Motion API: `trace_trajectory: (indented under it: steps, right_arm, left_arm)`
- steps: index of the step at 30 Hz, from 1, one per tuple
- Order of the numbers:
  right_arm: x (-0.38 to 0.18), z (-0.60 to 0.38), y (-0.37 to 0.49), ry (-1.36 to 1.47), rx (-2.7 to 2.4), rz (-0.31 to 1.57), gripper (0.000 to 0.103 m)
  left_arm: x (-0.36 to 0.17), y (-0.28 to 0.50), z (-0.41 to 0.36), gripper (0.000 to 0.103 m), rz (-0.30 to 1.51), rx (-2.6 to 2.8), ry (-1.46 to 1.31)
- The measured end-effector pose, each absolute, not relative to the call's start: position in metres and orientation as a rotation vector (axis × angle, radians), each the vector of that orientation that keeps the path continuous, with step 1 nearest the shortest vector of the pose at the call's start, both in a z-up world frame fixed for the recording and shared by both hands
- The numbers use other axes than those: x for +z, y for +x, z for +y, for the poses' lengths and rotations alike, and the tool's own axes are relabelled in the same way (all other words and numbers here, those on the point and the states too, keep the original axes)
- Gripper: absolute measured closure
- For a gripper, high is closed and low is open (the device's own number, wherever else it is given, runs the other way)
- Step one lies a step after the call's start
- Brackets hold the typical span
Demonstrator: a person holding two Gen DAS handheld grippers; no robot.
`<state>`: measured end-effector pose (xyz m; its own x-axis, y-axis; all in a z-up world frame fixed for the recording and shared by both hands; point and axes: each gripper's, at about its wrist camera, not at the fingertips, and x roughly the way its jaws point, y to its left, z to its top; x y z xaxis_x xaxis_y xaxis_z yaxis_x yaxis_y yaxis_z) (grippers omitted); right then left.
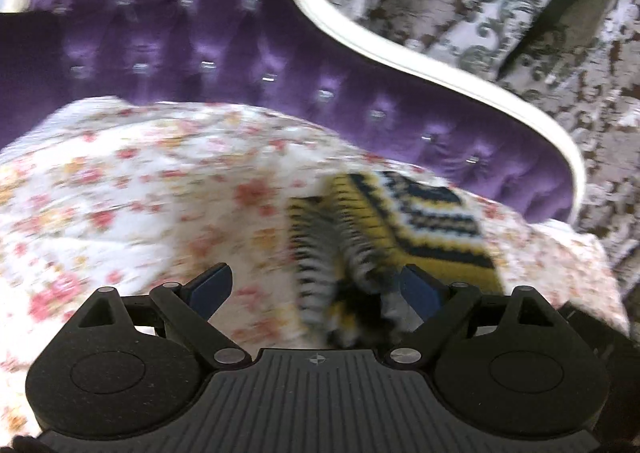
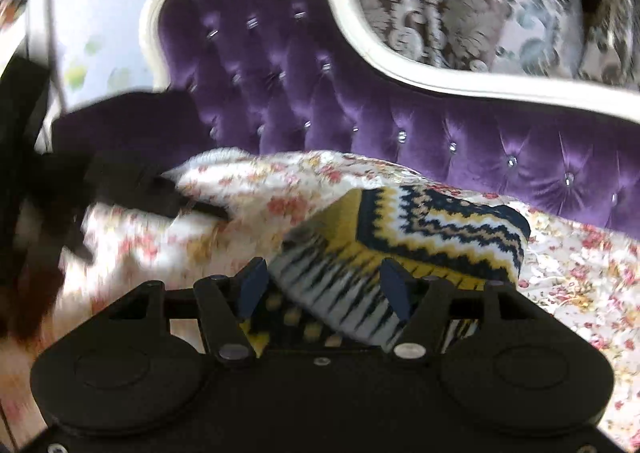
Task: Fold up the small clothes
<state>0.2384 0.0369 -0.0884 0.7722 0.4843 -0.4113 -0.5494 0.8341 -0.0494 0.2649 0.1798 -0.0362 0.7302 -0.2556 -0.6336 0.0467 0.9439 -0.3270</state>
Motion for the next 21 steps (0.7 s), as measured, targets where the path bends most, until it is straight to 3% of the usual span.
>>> trace_trajectory:
  steps: [4, 12, 13, 15, 16, 21]
  right_arm:
    - [-0.11, 0.063, 0.221, -0.324, 0.583, 0.348, 0.027]
    - [-0.14, 0.1, 0.224, -0.547, 0.504, 0.294, 0.029]
    - [-0.143, 0.101, 0.227, -0.57, 0.495, 0.291, 0.038]
    - [-0.143, 0.096, 0.229, -0.552, 0.474, 0.282, 0.084]
    - [-0.139, 0.089, 0.23, -0.5, 0.472, 0.28, 0.089]
    - [-0.12, 0.053, 0.226, -0.309, 0.47, 0.256, 0.089]
  left_arm:
    - [-0.038, 0.285, 0.164, 0.012, 0.797, -0.262, -0.317]
    - [-0.057, 0.308, 0.144, 0.012, 0.856, -0.322, -0.34]
    - [-0.057, 0.309, 0.143, 0.012, 0.862, -0.326, -0.349]
    - [-0.059, 0.312, 0.142, 0.012, 0.865, -0.337, -0.357]
    - [-0.058, 0.312, 0.142, 0.012, 0.863, -0.346, -0.359]
    - [-0.055, 0.319, 0.129, 0.012, 0.864, -0.396, -0.361]
